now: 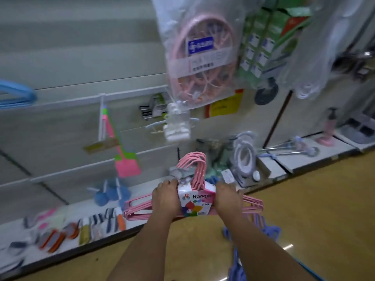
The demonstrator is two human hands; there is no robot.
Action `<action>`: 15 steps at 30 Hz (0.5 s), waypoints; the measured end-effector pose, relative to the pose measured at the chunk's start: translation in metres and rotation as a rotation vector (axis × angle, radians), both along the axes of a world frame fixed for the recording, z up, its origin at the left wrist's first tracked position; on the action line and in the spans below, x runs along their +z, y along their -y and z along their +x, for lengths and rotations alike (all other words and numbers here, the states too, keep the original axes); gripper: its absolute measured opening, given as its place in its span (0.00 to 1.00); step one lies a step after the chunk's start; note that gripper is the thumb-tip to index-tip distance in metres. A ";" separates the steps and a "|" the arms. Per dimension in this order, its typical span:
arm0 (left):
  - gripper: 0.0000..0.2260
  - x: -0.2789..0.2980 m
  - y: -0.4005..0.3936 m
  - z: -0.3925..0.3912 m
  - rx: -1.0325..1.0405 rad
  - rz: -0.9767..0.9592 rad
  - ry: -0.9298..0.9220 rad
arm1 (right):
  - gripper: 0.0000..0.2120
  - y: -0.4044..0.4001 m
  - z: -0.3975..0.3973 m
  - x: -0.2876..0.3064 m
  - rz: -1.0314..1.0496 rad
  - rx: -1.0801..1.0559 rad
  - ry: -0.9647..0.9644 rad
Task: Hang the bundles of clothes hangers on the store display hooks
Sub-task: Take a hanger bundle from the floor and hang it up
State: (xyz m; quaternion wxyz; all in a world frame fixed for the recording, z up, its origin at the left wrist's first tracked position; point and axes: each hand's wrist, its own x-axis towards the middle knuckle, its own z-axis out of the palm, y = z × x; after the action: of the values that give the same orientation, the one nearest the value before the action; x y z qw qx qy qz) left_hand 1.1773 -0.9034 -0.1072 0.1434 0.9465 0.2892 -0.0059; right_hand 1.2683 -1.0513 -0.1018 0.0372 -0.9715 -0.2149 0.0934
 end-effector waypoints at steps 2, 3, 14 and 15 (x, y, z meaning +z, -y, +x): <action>0.16 0.006 -0.015 -0.029 0.078 0.019 -0.015 | 0.18 -0.023 -0.018 0.004 -0.007 0.076 -0.038; 0.15 0.008 -0.021 -0.041 0.114 0.027 -0.014 | 0.17 -0.034 -0.026 0.006 -0.011 0.101 -0.056; 0.14 0.033 -0.110 -0.231 0.497 -0.055 -0.027 | 0.13 -0.178 -0.170 0.036 -0.040 0.545 -0.008; 0.14 0.035 -0.119 -0.248 0.521 -0.044 -0.033 | 0.13 -0.192 -0.186 0.038 -0.033 0.575 -0.006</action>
State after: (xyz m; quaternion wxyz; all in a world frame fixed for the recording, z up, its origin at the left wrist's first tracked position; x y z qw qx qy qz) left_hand 0.9290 -0.7844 -0.0721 0.1560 0.8366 0.5250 0.0096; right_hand 1.0822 -0.8595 -0.0639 -0.0061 -0.8709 -0.4797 0.1065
